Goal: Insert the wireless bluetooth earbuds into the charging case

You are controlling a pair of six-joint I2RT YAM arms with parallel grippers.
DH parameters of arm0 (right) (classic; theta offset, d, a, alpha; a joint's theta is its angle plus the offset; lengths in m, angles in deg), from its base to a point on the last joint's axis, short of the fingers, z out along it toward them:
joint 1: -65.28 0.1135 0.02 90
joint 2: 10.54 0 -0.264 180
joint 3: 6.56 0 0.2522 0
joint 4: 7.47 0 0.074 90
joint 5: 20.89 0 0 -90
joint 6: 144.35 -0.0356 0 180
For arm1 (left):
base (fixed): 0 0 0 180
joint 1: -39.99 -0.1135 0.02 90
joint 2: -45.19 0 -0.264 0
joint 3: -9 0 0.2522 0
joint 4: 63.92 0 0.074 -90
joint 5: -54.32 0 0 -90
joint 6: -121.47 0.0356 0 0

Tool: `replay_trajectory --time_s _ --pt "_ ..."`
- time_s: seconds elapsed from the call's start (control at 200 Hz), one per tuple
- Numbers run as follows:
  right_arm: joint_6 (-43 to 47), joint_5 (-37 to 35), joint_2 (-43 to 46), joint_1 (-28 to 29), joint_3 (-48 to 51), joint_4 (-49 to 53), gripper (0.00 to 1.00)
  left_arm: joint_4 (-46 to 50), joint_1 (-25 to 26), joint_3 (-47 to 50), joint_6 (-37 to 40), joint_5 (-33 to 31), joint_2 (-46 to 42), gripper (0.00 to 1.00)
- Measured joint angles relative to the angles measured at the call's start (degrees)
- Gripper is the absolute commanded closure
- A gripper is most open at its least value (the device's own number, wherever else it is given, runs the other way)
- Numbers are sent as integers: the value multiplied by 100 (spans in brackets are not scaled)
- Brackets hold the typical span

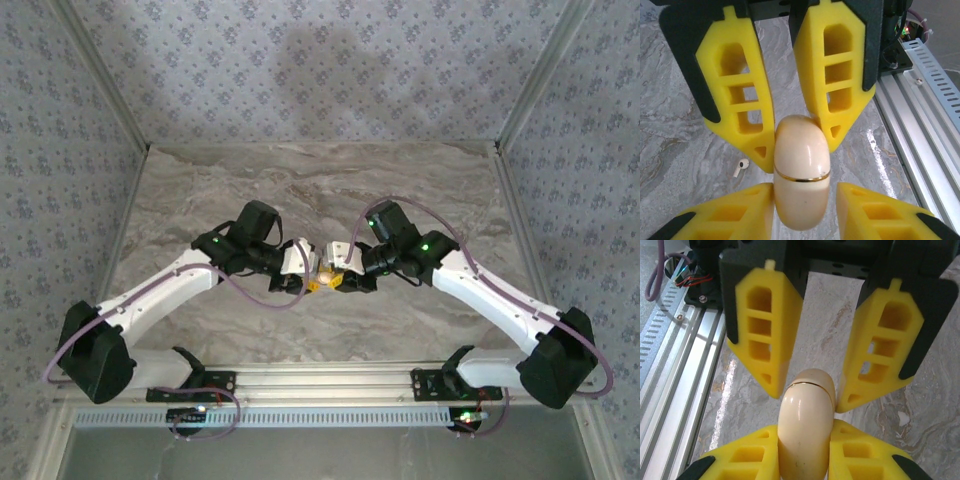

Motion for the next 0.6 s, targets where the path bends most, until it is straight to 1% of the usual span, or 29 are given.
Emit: replay_trajectory --time_s 0.13,0.225,0.315,0.43,0.6 --pt "-2 63 -7 0 0 4 73 0 0 -4 -11 9 20 74" --pt "-13 61 -7 -7 0 2 66 -7 0 -11 -50 15 20 78" --pt "-92 70 63 -81 74 -149 55 -42 -2 -11 -203 42 20 79" --pt "-431 153 568 -310 595 -675 49 -446 -26 105 -570 190 -13 79" --pt "-1143 450 1327 -649 1394 -1556 47 -1156 -101 581 -1198 433 -186 80"
